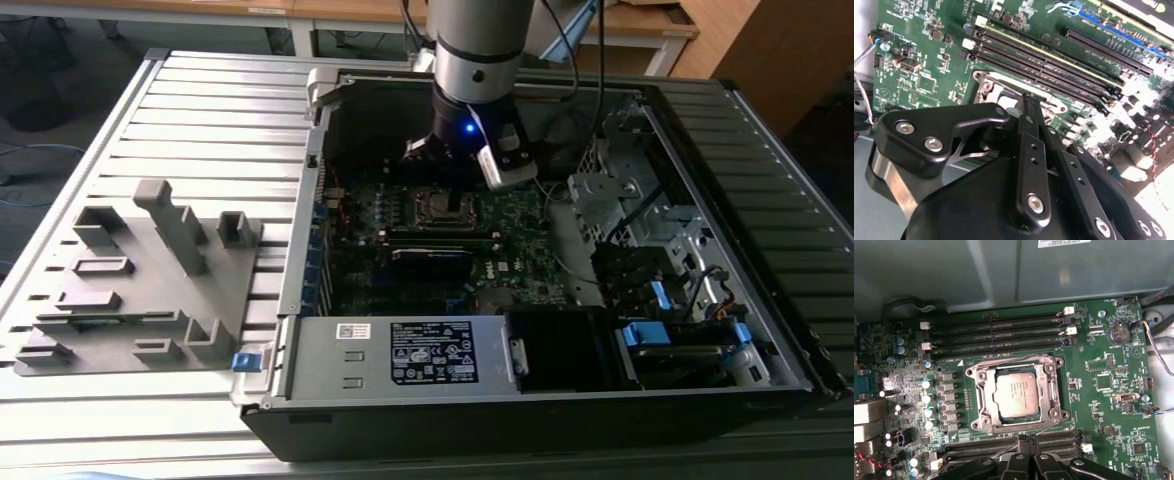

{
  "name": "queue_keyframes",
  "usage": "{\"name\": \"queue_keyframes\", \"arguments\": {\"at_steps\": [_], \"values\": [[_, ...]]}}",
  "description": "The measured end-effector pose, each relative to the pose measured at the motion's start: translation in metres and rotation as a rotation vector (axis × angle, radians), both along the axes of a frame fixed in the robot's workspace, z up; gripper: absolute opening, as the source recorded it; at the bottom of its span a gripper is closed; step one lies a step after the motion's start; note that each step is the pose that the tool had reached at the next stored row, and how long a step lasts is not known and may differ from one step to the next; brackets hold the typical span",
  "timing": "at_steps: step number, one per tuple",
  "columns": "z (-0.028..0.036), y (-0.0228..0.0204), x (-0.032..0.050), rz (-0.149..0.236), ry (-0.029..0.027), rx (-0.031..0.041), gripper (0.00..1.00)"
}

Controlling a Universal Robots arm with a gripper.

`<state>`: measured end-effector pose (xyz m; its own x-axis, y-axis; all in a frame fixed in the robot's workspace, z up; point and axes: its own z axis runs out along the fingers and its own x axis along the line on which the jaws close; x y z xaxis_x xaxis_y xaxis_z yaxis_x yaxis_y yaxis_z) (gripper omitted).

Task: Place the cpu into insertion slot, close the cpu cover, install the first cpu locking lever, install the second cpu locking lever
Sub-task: 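Install the second cpu locking lever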

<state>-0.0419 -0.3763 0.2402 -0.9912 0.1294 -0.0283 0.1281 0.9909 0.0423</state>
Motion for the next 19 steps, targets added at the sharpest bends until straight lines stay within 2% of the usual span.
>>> {"name": "queue_keyframes", "arguments": {"at_steps": [7,15,19], "values": [[-0.0009,-0.0016,-0.0116,0.001,-0.0007,-0.0008,0.11],[-0.0043,-0.0029,-0.0248,0.001,-0.0009,-0.0073,0.11],[-0.0051,-0.003,-0.0263,0.001,-0.0009,-0.008,0.11]]}}
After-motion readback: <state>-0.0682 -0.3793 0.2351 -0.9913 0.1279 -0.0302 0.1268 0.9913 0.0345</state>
